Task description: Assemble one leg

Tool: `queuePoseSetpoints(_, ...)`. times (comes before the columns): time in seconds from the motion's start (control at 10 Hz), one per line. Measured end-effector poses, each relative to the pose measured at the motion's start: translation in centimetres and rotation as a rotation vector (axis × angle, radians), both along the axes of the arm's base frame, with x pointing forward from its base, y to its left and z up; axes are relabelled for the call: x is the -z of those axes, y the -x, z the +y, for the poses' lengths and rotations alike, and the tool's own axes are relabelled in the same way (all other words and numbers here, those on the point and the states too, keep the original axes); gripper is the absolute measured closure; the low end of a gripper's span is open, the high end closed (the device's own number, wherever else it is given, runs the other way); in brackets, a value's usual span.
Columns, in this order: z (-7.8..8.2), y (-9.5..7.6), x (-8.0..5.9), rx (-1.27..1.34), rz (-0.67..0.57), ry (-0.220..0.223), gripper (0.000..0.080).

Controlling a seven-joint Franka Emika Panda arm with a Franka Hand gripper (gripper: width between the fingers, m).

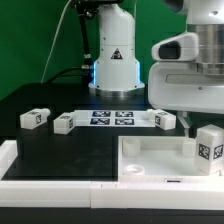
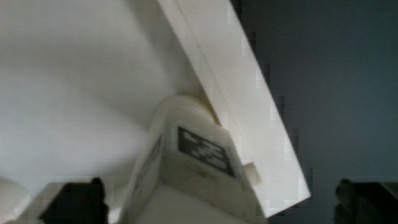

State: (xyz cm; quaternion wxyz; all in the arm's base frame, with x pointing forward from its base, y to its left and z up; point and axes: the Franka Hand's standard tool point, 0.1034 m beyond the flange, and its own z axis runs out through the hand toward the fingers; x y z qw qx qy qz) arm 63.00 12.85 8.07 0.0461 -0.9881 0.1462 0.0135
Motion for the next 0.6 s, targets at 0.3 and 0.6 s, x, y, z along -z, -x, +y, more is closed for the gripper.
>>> queuePoseSetpoints(0.3,-0.34,0.0,0.1,-0.368,-0.033,0.007,0.015)
queuePoseSetpoints(0.6,-0.54,0.05,0.18,-0.61,-0.052,0.009,0.015)
